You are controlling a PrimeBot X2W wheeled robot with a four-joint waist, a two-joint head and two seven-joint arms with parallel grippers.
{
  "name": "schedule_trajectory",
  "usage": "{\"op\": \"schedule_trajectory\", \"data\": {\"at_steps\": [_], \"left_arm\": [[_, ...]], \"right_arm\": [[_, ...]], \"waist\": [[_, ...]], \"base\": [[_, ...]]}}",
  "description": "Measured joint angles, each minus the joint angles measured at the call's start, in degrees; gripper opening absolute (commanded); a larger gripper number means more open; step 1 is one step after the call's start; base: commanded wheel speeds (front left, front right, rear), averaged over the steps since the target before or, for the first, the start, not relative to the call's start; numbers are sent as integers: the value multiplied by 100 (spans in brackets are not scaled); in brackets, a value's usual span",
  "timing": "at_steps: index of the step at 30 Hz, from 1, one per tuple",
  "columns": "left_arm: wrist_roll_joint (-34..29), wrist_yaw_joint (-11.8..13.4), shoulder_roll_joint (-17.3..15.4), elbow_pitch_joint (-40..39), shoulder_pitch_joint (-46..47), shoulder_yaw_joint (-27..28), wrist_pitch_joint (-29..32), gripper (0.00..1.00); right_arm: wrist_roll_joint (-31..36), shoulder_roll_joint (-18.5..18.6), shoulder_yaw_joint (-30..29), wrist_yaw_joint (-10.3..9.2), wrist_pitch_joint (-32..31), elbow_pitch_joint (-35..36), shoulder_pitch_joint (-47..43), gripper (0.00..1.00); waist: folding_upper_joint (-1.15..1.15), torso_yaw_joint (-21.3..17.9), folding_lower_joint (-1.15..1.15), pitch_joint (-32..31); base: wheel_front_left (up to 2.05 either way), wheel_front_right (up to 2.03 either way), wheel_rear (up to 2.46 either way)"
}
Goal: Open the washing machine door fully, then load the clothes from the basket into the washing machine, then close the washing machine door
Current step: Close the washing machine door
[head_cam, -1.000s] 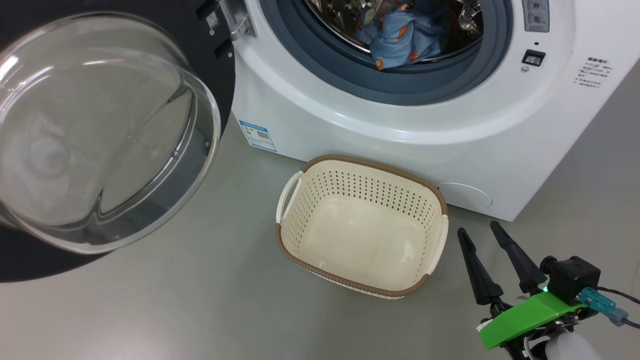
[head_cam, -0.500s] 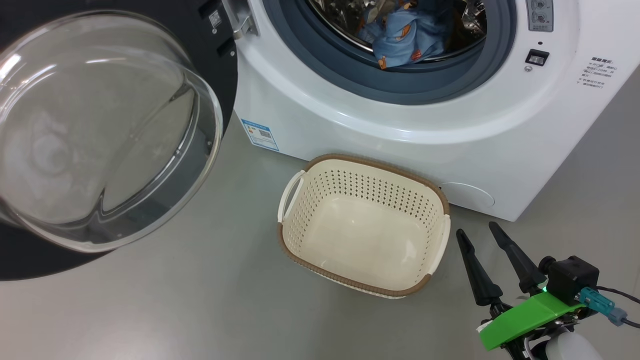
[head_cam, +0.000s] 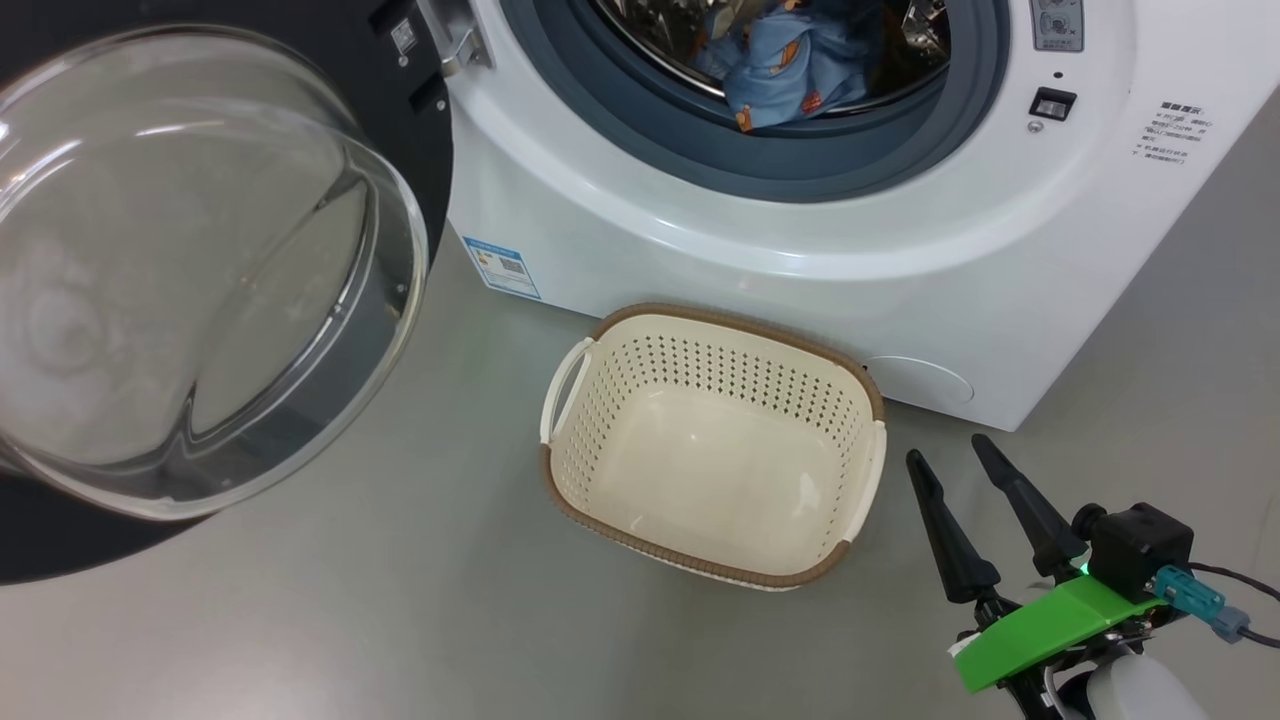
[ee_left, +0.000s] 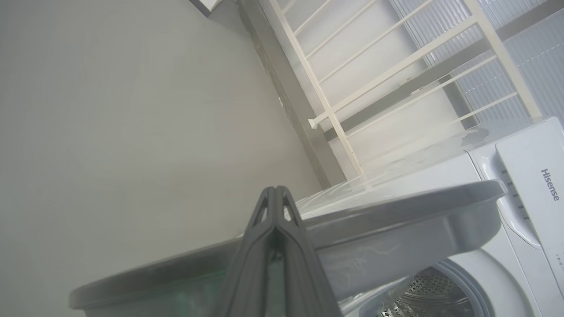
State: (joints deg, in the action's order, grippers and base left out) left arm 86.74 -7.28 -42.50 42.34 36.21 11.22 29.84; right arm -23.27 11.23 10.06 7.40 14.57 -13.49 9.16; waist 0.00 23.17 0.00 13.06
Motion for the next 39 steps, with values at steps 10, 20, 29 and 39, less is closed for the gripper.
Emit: {"op": "schedule_trajectory", "data": {"at_steps": [10,20,29,39], "left_arm": [[43,3,-126,-259,-193,-188,411,0],[232,4,-178,-928,-673,-294,1110,0],[667,2,82,-1788,-1099,-531,1979,0],[896,3,105,-2703,-1366,-508,2573,0]], "right_arm": [[1,-34,-85,0,0,-16,32,100],[0,-170,-144,0,0,-42,-25,100],[0,-219,-186,0,0,-42,-132,100],[60,-243,-229,0,-1,-34,-334,100]], "waist": [[0,-30,0,-119],[0,-21,0,-424],[0,-18,0,-667],[0,-71,0,-815]], "base": [[0,0,0],[0,0,0],[0,0,0],[0,0,0]]}}
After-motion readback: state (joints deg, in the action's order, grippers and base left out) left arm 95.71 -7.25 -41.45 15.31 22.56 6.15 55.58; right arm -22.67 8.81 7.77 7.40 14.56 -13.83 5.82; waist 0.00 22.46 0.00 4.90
